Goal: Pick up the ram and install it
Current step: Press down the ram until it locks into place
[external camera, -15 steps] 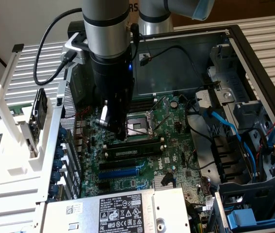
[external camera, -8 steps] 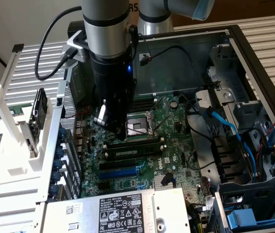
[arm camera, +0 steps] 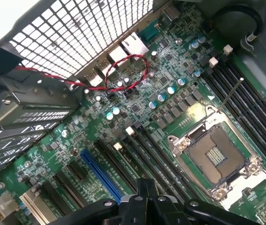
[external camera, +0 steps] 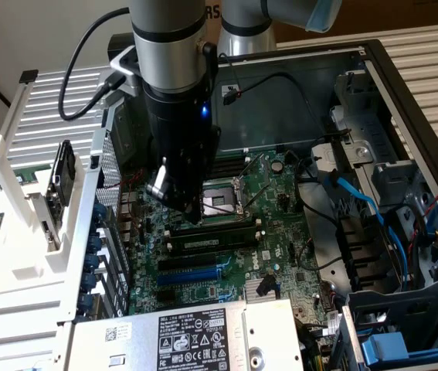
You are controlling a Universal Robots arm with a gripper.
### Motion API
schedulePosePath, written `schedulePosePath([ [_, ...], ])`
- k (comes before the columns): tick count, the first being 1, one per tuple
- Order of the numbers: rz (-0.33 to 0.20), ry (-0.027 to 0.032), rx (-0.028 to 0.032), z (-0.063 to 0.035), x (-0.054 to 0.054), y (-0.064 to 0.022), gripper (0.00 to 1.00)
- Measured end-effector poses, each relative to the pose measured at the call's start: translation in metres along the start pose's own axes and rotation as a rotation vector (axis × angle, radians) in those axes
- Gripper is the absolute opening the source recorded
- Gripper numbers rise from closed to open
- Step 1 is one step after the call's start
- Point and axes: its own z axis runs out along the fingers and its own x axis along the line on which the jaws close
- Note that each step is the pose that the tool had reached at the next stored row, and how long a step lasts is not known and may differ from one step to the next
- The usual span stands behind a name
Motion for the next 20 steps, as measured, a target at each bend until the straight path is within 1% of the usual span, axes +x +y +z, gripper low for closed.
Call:
schedulePosePath([
  [6, 0.062, -0.0013, 0.0016, -0.0001, 0.0000, 0.0000, 0.11],
  [13, 0.166, 0.0004, -0.0001, -0.0001, 0.0000, 0.0000, 0.11],
  [20, 0.248, -0.0004, 0.0004, 0.0000, 0.0000, -0.0001, 0.11],
])
